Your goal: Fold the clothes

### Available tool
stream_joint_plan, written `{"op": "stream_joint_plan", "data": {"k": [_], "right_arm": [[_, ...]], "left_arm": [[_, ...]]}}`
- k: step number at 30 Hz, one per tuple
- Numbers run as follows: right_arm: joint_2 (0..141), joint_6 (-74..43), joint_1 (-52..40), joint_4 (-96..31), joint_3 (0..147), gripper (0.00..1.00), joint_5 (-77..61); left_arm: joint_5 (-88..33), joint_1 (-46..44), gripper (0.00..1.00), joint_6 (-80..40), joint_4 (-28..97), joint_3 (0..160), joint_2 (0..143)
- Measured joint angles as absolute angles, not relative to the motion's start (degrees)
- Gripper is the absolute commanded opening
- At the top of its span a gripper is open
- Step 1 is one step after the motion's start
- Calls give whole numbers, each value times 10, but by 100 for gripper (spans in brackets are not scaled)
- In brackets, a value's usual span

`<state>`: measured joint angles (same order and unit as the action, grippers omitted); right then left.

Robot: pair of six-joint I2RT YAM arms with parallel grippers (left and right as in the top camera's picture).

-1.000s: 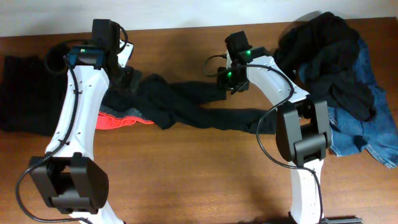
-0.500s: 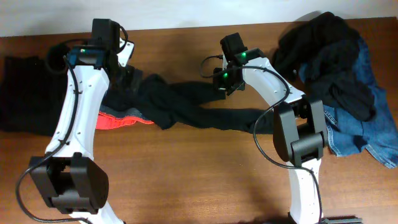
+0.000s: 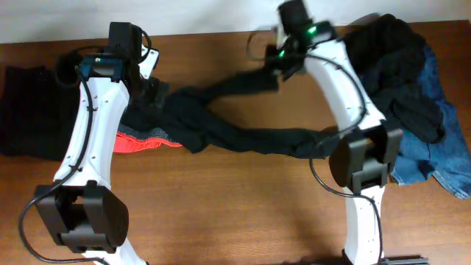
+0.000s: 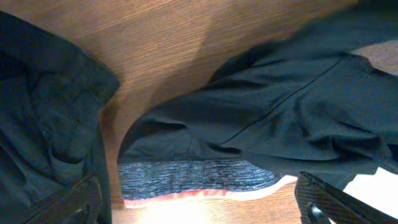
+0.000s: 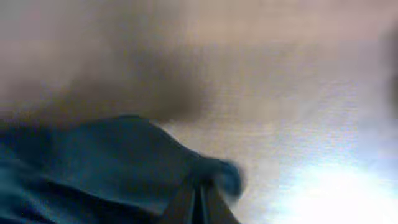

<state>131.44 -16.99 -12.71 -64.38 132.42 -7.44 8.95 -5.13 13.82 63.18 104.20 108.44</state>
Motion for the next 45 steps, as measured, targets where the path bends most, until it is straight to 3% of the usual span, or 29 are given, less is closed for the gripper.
{"op": "stream_joint_plan", "data": {"k": [8,13,34,35,36,38,40,41,45], "right_arm": [[1314,-137,-57,-739,1535,4,-64],[1314,-114,-17,-774,1592,4,-58],[1314,-93,46,-773,1501,4,3],[1314,-94,48,-764,1489,8,4],[1314,-95,50,-757,1478,24,5],[1314,-105,52,-737,1449,72,8],[1314,-106,52,-725,1429,94,11],[1315,-106,52,-720,1422,100,11],[1314,-106,53,-712,1416,99,11]], "left_arm": [[89,-51,99,138,632,1042,1084],[89,-51,99,138,632,1042,1084],[89,-51,99,138,632,1042,1084],[90,-51,99,138,632,1042,1084],[89,-51,99,138,632,1042,1084],[89,-51,99,138,632,1042,1084],[89,-51,99,138,632,1042,1084],[89,-51,99,138,632,1042,1084],[89,-51,99,138,632,1042,1084]]}}
